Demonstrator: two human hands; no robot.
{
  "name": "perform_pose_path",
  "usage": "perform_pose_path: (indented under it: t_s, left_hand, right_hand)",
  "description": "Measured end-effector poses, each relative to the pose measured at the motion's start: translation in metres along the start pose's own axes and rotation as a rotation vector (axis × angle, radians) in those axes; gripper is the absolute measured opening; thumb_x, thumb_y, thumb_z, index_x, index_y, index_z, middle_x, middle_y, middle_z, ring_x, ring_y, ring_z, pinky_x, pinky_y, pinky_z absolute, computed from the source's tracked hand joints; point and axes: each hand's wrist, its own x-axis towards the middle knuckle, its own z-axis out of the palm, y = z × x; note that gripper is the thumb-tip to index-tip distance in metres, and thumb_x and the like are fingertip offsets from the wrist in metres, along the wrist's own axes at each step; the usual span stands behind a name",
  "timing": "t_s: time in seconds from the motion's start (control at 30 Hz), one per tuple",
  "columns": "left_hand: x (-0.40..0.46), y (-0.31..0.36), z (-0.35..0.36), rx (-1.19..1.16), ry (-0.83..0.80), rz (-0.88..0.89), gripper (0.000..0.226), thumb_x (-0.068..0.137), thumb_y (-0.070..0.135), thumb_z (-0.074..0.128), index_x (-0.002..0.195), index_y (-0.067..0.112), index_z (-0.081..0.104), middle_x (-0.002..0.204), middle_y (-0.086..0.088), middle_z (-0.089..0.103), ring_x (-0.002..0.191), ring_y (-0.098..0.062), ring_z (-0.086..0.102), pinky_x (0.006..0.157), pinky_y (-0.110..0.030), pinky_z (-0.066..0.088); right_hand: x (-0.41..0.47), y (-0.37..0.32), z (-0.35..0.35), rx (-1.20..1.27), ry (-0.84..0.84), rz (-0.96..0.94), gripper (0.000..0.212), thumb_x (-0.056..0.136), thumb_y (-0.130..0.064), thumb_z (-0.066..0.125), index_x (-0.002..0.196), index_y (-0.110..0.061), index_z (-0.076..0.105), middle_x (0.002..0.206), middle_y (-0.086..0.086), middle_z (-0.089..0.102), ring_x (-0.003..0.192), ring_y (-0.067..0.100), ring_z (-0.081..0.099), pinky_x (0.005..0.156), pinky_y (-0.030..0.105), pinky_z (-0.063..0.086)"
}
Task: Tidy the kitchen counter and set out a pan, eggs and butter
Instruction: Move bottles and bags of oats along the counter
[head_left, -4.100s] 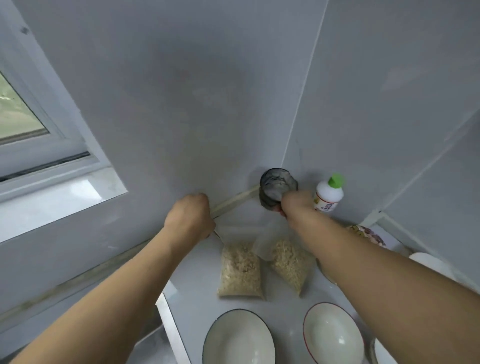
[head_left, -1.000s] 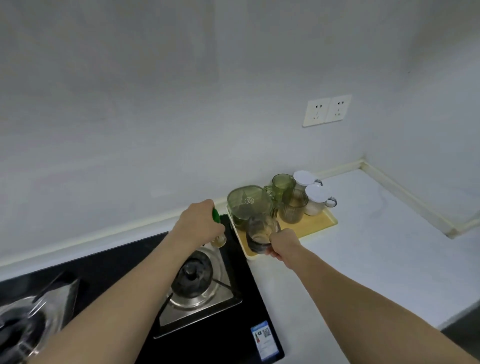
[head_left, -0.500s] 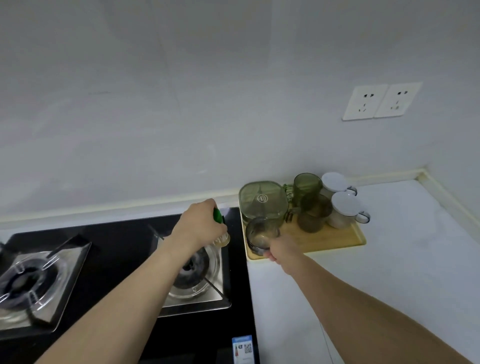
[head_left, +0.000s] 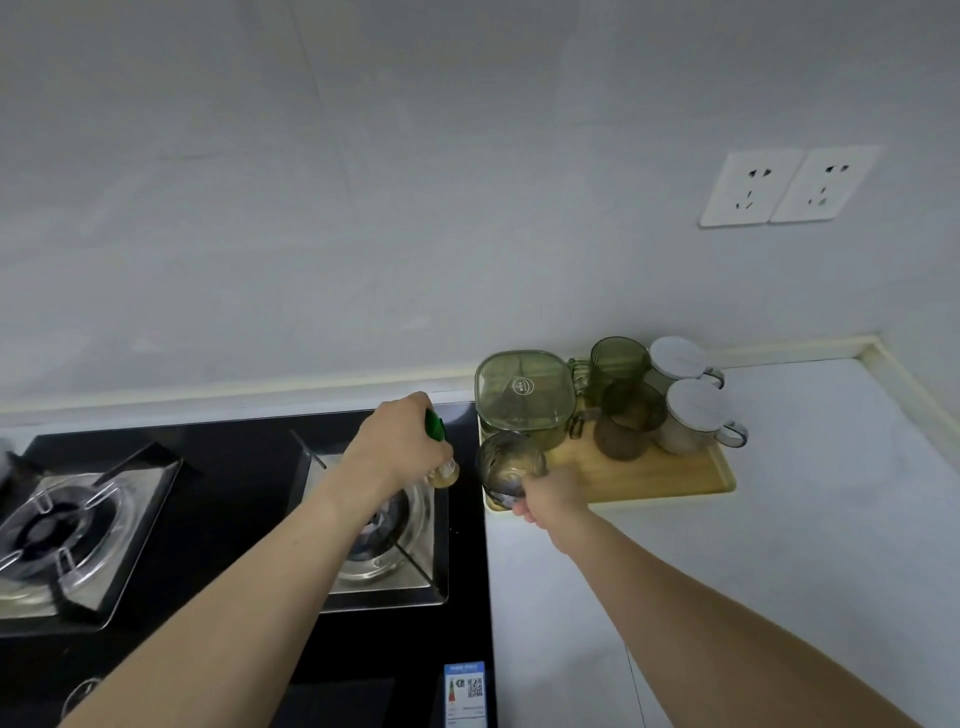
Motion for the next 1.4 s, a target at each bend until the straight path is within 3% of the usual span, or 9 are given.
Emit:
perform_pose_path:
  t_s: [0.27, 0.5, 0.6, 0.73, 0.83, 0.9, 1.03, 1.23, 1.4]
  left_hand:
    - [0.0, 0.033, -0.003, 0.021, 0.04, 0.073, 0.026, 0.074, 0.025, 0.07, 0.093, 0.017, 0.053, 0.087, -0.002, 0.059, 0.076, -0.019, 0.057, 0.057, -0.03, 0.046]
    - [-0.004, 0.092, 0.015, 0.019, 0.056, 0.183, 0.045, 0.07, 0.031, 0.076, 0.102, 0.018, 0.047, 0.087, -0.002, 0.06, 0.078, -0.023, 0.06, 0.063, -0.034, 0.051]
    - [-0.006, 0.119, 0.033, 0.006, 0.025, 0.241, 0.046, 0.069, 0.028, 0.078, 0.101, 0.02, 0.046, 0.085, 0.002, 0.057, 0.079, -0.021, 0.058, 0.061, -0.03, 0.047]
    - [-0.002, 0.157, 0.065, 0.087, 0.004, 0.38, 0.036, 0.074, 0.029, 0.072, 0.101, 0.022, 0.05, 0.089, 0.002, 0.059, 0.084, -0.02, 0.056, 0.064, -0.028, 0.042]
    - [0.003, 0.184, 0.09, 0.125, -0.093, 0.463, 0.034, 0.076, 0.027, 0.07, 0.104, 0.02, 0.052, 0.096, 0.001, 0.059, 0.088, -0.022, 0.057, 0.066, -0.029, 0.043]
    - [0.009, 0.202, 0.104, 0.16, -0.141, 0.541, 0.039, 0.075, 0.027, 0.072, 0.109, 0.019, 0.053, 0.105, 0.0, 0.055, 0.095, -0.022, 0.056, 0.074, -0.032, 0.046]
    - [0.022, 0.231, 0.13, 0.23, -0.201, 0.651, 0.046, 0.076, 0.027, 0.072, 0.117, 0.018, 0.051, 0.11, -0.001, 0.046, 0.098, -0.025, 0.054, 0.084, -0.038, 0.049]
    - [0.035, 0.257, 0.172, 0.35, -0.275, 0.75, 0.051, 0.082, 0.021, 0.065, 0.13, 0.021, 0.048, 0.115, -0.004, 0.042, 0.097, -0.031, 0.056, 0.079, -0.034, 0.048]
    - [0.041, 0.266, 0.193, 0.377, -0.268, 0.751, 0.045, 0.085, 0.017, 0.058, 0.129, 0.014, 0.049, 0.121, -0.008, 0.042, 0.102, -0.035, 0.055, 0.085, -0.042, 0.051]
  right_hand:
    - [-0.012, 0.014, -0.033, 0.26, -0.164, -0.038, 0.03, 0.1, -0.042, 0.041, 0.109, -0.015, 0.052, 0.082, 0.007, 0.065, 0.063, 0.016, 0.054, 0.052, 0.021, 0.04]
    - [-0.005, 0.044, -0.089, 0.291, -0.109, -0.038, 0.025, 0.099, -0.02, 0.042, 0.113, 0.0, 0.05, 0.087, 0.008, 0.048, 0.06, 0.015, 0.042, 0.052, 0.021, 0.029]
    - [-0.004, 0.056, -0.106, 0.291, -0.063, -0.027, 0.016, 0.092, -0.024, 0.046, 0.1, -0.011, 0.048, 0.086, 0.006, 0.042, 0.061, 0.017, 0.039, 0.052, 0.024, 0.027]
    - [0.003, 0.081, -0.127, 0.122, 0.039, -0.08, 0.026, 0.089, -0.036, 0.046, 0.111, -0.023, 0.044, 0.088, -0.005, 0.044, 0.079, 0.019, 0.044, 0.07, 0.027, 0.037]
    - [0.0, 0.093, -0.15, -0.081, 0.136, -0.086, 0.043, 0.095, -0.031, 0.044, 0.134, -0.011, 0.044, 0.122, 0.009, 0.051, 0.11, 0.027, 0.052, 0.083, 0.028, 0.038]
    - [0.002, 0.101, -0.164, -0.164, 0.187, -0.061, 0.048, 0.095, -0.03, 0.044, 0.138, -0.008, 0.04, 0.135, 0.013, 0.047, 0.12, 0.03, 0.05, 0.089, 0.03, 0.042]
    - [0.007, 0.113, -0.184, -0.253, 0.229, -0.023, 0.046, 0.094, -0.029, 0.045, 0.134, -0.007, 0.041, 0.133, 0.013, 0.046, 0.119, 0.031, 0.05, 0.093, 0.034, 0.045]
    - [0.014, 0.122, -0.199, -0.322, 0.29, -0.011, 0.048, 0.094, -0.03, 0.045, 0.136, -0.009, 0.038, 0.134, 0.011, 0.043, 0.122, 0.03, 0.046, 0.097, 0.037, 0.043]
    - [0.02, 0.132, -0.21, -0.349, 0.357, -0.009, 0.046, 0.094, -0.031, 0.046, 0.134, -0.01, 0.04, 0.131, 0.01, 0.045, 0.12, 0.028, 0.046, 0.096, 0.036, 0.042]
